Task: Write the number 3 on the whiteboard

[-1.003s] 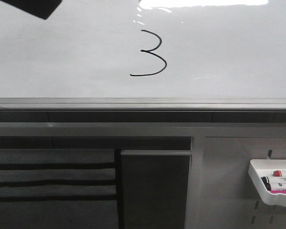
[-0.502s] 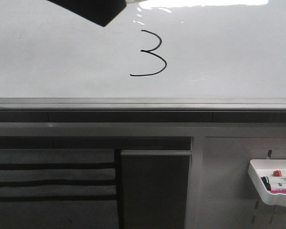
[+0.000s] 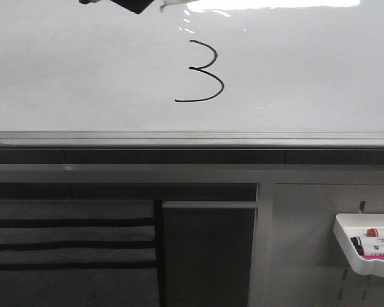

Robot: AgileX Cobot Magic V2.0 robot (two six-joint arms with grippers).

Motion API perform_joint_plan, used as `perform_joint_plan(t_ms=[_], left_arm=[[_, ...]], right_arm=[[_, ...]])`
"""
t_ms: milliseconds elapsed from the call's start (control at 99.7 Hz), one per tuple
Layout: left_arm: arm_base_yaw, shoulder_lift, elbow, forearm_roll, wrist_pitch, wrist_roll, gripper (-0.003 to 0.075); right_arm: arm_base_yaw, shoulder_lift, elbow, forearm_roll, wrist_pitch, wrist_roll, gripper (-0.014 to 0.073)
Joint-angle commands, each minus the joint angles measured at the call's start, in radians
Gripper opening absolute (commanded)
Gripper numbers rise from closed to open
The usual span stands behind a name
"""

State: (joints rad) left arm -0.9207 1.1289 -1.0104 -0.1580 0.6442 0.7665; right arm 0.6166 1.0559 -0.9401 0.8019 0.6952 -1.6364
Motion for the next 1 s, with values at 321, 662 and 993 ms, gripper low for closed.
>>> perform_joint_plan(t_ms=[321, 662, 993], left_arm=[[-0.007, -0.017, -0.037, -0.018, -0.055, -0.003, 0.0064], [-0.007, -0.017, -0.037, -0.018, -0.055, -0.003, 0.0060], [-0.007, -0.017, -0.037, -0.018, -0.055, -0.003, 0.0060]], right_arm=[[0.001, -0.010, -0.034, 0.045, -0.027, -0.008, -0.0023], [0.001, -0.010, -0.034, 0.045, -0.017, -0.008, -0.0023], [-0.001, -0.010, -0.034, 0.045, -0.024, -0.008, 0.0204]])
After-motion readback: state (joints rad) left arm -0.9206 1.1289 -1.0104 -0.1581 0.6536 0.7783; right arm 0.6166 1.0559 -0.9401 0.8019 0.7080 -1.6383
